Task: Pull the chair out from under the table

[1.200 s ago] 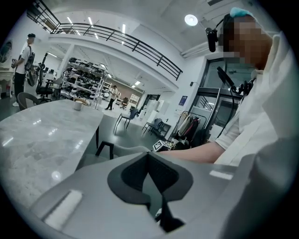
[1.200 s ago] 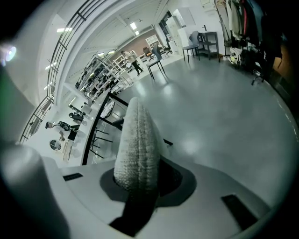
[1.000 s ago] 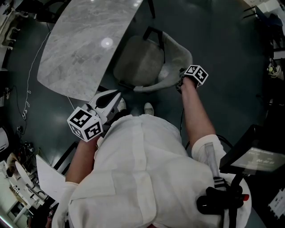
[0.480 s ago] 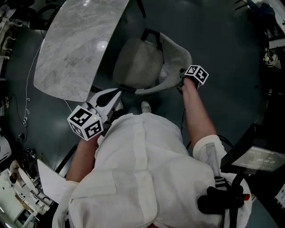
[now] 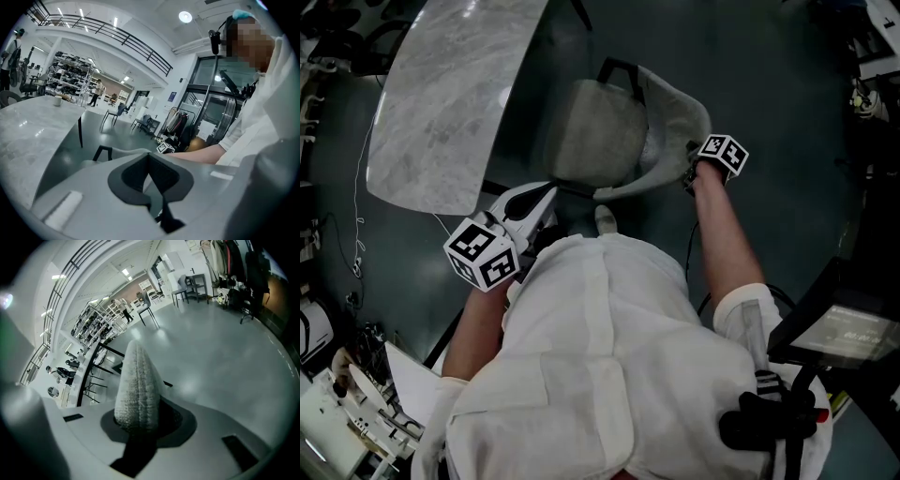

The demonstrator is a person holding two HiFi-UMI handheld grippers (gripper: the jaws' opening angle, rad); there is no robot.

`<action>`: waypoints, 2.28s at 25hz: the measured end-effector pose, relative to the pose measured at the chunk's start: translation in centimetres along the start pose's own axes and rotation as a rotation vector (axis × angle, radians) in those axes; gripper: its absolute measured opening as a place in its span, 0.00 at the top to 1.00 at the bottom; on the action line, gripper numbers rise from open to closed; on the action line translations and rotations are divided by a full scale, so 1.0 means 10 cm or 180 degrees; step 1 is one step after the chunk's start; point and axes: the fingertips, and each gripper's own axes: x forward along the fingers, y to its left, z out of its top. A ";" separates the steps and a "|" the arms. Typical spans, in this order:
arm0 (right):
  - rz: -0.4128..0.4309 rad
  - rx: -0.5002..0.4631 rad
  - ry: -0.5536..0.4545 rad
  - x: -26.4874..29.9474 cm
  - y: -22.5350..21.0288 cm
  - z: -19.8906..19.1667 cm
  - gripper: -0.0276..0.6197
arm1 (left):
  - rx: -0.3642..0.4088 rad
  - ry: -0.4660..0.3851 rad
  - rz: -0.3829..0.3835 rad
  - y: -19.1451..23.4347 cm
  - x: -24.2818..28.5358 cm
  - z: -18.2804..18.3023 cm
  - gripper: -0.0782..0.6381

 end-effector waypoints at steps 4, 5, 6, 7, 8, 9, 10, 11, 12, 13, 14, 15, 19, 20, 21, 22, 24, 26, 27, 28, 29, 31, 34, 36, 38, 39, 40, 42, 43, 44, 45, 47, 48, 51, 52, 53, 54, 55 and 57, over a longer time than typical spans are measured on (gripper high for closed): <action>-0.0027 0.0033 -0.0014 -0.08 -0.21 0.01 0.83 | 0.0010 0.0029 -0.0063 -0.05 0.09 -0.03 0.88; -0.0034 0.0035 -0.0017 -0.10 -0.25 0.01 0.83 | 0.0017 0.0040 -0.0076 -0.06 0.10 -0.04 0.88; -0.0039 0.0034 -0.0022 -0.12 -0.30 0.02 0.83 | 0.0024 0.0049 -0.0088 -0.06 0.11 -0.04 0.88; -0.0043 0.0032 -0.0027 -0.14 -0.34 0.03 0.83 | 0.0028 0.0057 -0.0097 -0.07 0.13 -0.04 0.88; -0.0044 0.0029 -0.0032 -0.16 -0.39 0.06 0.83 | 0.0031 0.0065 -0.0104 -0.09 0.16 -0.04 0.88; -0.0046 0.0026 -0.0032 -0.18 -0.45 0.09 0.83 | 0.0033 0.0075 -0.0111 -0.11 0.20 -0.04 0.88; -0.0047 0.0026 -0.0029 -0.19 -0.52 0.12 0.83 | 0.0034 0.0087 -0.0116 -0.13 0.24 -0.04 0.88; -0.0046 0.0030 -0.0024 -0.21 -0.58 0.14 0.83 | 0.0035 0.0099 -0.0121 -0.15 0.27 -0.04 0.88; -0.0044 0.0033 -0.0024 -0.23 -0.62 0.15 0.83 | 0.0036 0.0111 -0.0126 -0.15 0.29 -0.04 0.88; -0.0042 0.0034 -0.0029 -0.24 -0.66 0.16 0.83 | 0.0039 0.0122 -0.0131 -0.15 0.29 -0.04 0.88; -0.0040 0.0032 -0.0037 -0.26 -0.70 0.19 0.83 | 0.0042 0.0131 -0.0137 -0.16 0.31 -0.04 0.88; -0.0037 0.0030 -0.0040 -0.28 -0.75 0.23 0.83 | 0.0043 0.0139 -0.0143 -0.18 0.35 -0.03 0.88; -0.0028 0.0021 -0.0019 -0.34 -0.98 0.43 0.83 | 0.0047 0.0157 -0.0153 -0.27 0.54 0.03 0.88; -0.0033 0.0021 -0.0023 -0.36 -0.97 0.39 0.83 | 0.0048 0.0155 -0.0150 -0.25 0.48 0.01 0.88; -0.0038 0.0018 -0.0029 -0.37 -0.94 0.35 0.83 | 0.0047 0.0152 -0.0146 -0.23 0.40 -0.01 0.88; -0.0045 0.0014 -0.0031 -0.39 -0.93 0.33 0.83 | 0.0042 0.0151 -0.0142 -0.22 0.35 -0.02 0.88; -0.0062 -0.0001 -0.0027 -0.41 -1.02 0.44 0.83 | 0.0026 0.0160 -0.0124 -0.25 0.42 0.02 0.88; -0.0065 -0.0035 -0.0012 -0.41 -1.12 0.60 0.83 | -0.0002 0.0169 -0.0094 -0.29 0.55 0.06 0.88; -0.0058 -0.0062 0.0002 -0.40 -1.13 0.63 0.83 | -0.0017 0.0170 -0.0080 -0.30 0.57 0.06 0.88; -0.0050 -0.0093 0.0015 -0.39 -1.14 0.63 0.83 | -0.0030 0.0171 -0.0068 -0.30 0.58 0.05 0.88; -0.0043 -0.0116 0.0025 -0.39 -1.14 0.63 0.83 | -0.0040 0.0170 -0.0059 -0.30 0.57 0.03 0.88; -0.0028 -0.0096 0.0019 -0.39 -1.16 0.62 0.83 | -0.0054 0.0166 -0.0041 -0.30 0.53 -0.02 0.88; -0.0041 -0.0069 -0.0057 -0.44 -1.16 0.58 0.80 | -0.0061 0.0136 -0.0035 -0.28 0.37 -0.06 0.88; -0.0073 -0.0131 -0.0135 -0.53 -1.10 0.47 0.78 | -0.0051 0.0109 -0.0042 -0.26 0.17 -0.13 0.88; -0.0106 -0.0218 -0.0214 -0.64 -1.09 0.40 0.76 | -0.0034 0.0081 -0.0048 -0.26 0.05 -0.19 0.88; -0.0119 -0.0247 -0.0254 -0.69 -1.10 0.41 0.75 | -0.0021 0.0066 -0.0050 -0.26 0.05 -0.20 0.88; -0.0132 -0.0263 -0.0295 -0.74 -1.11 0.43 0.73 | -0.0007 0.0049 -0.0052 -0.26 0.05 -0.20 0.88; -0.0176 -0.0306 -0.0370 -0.81 -1.11 0.49 0.73 | 0.0008 0.0006 -0.0050 -0.24 0.07 -0.18 0.88; -0.0206 -0.0346 -0.0401 -0.84 -1.10 0.51 0.73 | 0.0006 -0.0019 -0.0049 -0.22 0.08 -0.16 0.88; -0.0232 -0.0392 -0.0428 -0.88 -1.09 0.52 0.73 | -0.0003 -0.0044 -0.0050 -0.21 0.09 -0.15 0.88; -0.0247 -0.0433 -0.0451 -0.94 -1.06 0.49 0.73 | -0.0016 -0.0069 -0.0054 -0.20 0.06 -0.15 0.88; -0.0232 -0.0513 -0.0493 -1.14 -0.89 0.22 0.73 | -0.0043 -0.0118 -0.0068 -0.25 -0.21 -0.20 0.88; -0.0201 -0.0568 -0.0504 -1.29 -0.76 -0.01 0.73 | -0.0045 -0.0143 -0.0074 -0.31 -0.44 -0.26 0.88; -0.0056 -0.0831 -0.0499 -1.62 -0.32 -0.67 0.76 | -0.0019 -0.0213 -0.0094 -0.47 -1.01 -0.44 0.88; 0.0005 -0.0932 -0.0488 -1.68 -0.18 -0.85 0.81 | -0.0015 -0.0232 -0.0101 -0.50 -1.13 -0.50 0.88; 0.0073 -0.1027 -0.0470 -1.74 -0.04 -1.03 0.85 | -0.0016 -0.0248 -0.0109 -0.53 -1.24 -0.56 0.88; 0.0141 -0.1117 -0.0446 -1.79 0.10 -1.23 0.88 | -0.0021 -0.0259 -0.0118 -0.56 -1.34 -0.62 0.88; 0.0209 -0.1199 -0.0416 -1.84 0.23 -1.44 0.90 | -0.0028 -0.0266 -0.0133 -0.59 -1.44 -0.69 0.88; 0.0351 -0.1329 -0.0346 -1.94 0.46 -1.86 0.92 | -0.0039 -0.0272 -0.0182 -0.64 -1.63 -0.81 0.88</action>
